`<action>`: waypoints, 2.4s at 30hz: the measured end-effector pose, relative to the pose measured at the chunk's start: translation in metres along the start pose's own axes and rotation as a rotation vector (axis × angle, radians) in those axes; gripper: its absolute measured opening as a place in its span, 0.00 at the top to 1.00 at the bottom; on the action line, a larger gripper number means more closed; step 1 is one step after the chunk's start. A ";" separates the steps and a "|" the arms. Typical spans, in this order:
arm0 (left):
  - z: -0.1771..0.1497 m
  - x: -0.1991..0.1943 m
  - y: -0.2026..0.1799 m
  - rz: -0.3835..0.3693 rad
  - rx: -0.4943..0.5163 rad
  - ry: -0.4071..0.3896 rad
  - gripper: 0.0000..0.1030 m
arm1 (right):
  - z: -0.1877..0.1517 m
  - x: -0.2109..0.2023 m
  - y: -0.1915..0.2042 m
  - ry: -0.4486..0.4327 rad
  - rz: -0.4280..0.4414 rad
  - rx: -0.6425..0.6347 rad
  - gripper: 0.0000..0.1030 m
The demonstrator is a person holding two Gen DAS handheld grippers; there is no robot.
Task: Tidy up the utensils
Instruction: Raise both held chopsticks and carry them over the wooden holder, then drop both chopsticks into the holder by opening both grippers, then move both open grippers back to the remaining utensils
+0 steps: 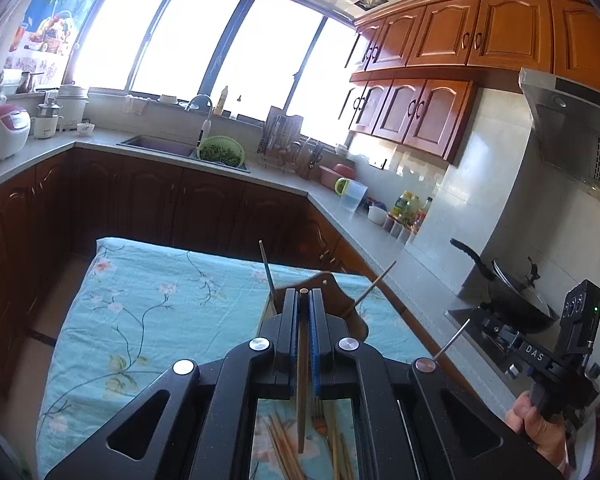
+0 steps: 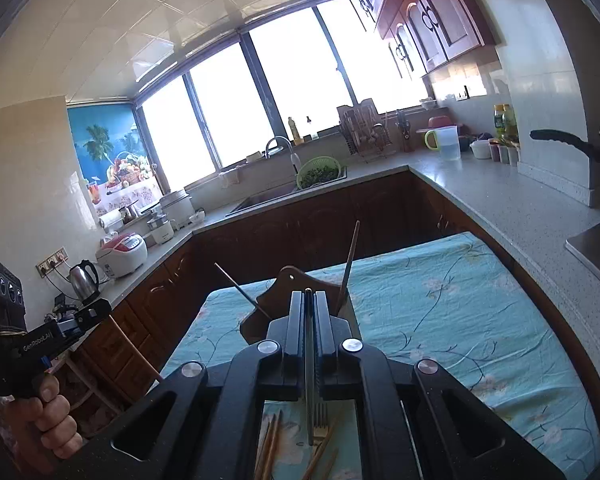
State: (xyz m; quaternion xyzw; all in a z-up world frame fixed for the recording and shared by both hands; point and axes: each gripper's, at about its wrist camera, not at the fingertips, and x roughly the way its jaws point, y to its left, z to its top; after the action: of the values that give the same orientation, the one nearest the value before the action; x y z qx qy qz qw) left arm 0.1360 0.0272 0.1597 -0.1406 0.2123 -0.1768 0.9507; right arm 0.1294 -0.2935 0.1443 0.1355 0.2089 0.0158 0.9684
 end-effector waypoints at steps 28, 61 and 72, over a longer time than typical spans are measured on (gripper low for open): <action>-0.001 0.206 0.025 0.118 -0.072 -0.053 0.97 | 0.023 0.135 -0.034 -0.029 -0.089 0.036 0.96; -0.028 0.152 0.028 0.213 -0.034 -0.056 0.23 | 0.012 0.092 -0.046 -0.092 -0.040 0.123 0.04; -0.075 0.085 0.025 0.247 -0.045 -0.005 0.22 | -0.038 0.044 -0.052 -0.024 -0.031 0.185 0.04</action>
State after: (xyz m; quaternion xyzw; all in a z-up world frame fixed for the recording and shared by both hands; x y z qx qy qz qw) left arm 0.1807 0.0013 0.0561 -0.1352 0.2294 -0.0530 0.9624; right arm 0.1527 -0.3299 0.0793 0.2212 0.1999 -0.0199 0.9543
